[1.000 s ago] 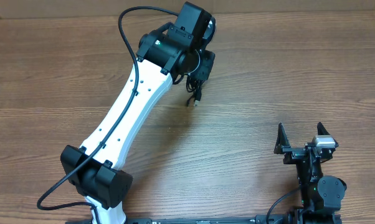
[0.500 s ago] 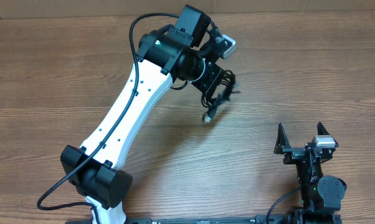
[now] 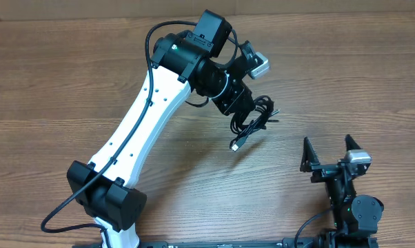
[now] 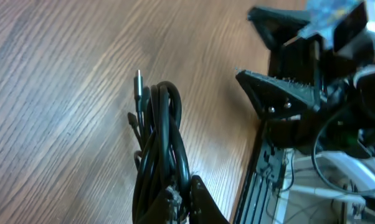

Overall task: Untangle cables
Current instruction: 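Carry the lifted coil right toward the right gripper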

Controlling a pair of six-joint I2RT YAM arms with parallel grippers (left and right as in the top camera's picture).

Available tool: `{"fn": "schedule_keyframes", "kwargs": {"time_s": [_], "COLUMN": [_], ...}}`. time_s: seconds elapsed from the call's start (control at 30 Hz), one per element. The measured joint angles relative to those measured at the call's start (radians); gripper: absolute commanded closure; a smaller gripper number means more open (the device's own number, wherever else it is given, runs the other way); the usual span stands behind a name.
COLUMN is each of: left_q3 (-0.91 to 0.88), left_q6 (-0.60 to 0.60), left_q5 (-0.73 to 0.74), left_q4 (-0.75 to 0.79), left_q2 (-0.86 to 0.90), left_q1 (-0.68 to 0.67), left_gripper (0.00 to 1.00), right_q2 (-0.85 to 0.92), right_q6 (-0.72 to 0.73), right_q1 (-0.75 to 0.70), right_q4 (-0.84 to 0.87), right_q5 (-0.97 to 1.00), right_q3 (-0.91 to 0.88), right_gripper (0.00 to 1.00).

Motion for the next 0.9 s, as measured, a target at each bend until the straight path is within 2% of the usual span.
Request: {"fn": "schedule_keyframes", "kwargs": {"time_s": [0.2,0.33,0.47,0.5,0.63,0.8,0.9], "left_q3": [0.0,0.0,0.0,0.0,0.0,0.0,0.0], "left_q6": [0.079,0.126,0.173,0.182,0.21,0.248,0.267], "left_q5": [0.029,0.077,0.138,0.151,0.209,0.296,0.34], "left_q4": [-0.036,-0.039,-0.039,-0.038,-0.037,-0.038,-0.038], "left_q2": [0.0,0.0,0.0,0.0,0.0,0.0,0.0], "left_q1": [0.0,0.0,0.0,0.0,0.0,0.0,0.0], "left_gripper": [0.96,0.96,0.96,0.96,0.96,0.96,0.95], "right_q2": [0.0,0.016,0.121,0.188,0.385,0.528,0.547], "right_q6": [0.173,0.21,0.184,0.174,0.122,0.048,0.021], "right_q1": [0.0,0.0,0.0,0.0,0.0,0.0,0.0], "right_q4": [-0.014,-0.235,-0.381,-0.459,-0.596,-0.618,-0.604], "right_q5": [-0.21,-0.264,-0.281,-0.284,-0.31,-0.419,-0.476], "right_q3": [0.006,0.143,0.353,0.435,0.598,0.655,0.655], "right_gripper": [0.0,0.0,0.0,0.0,0.0,0.0,0.0]}}
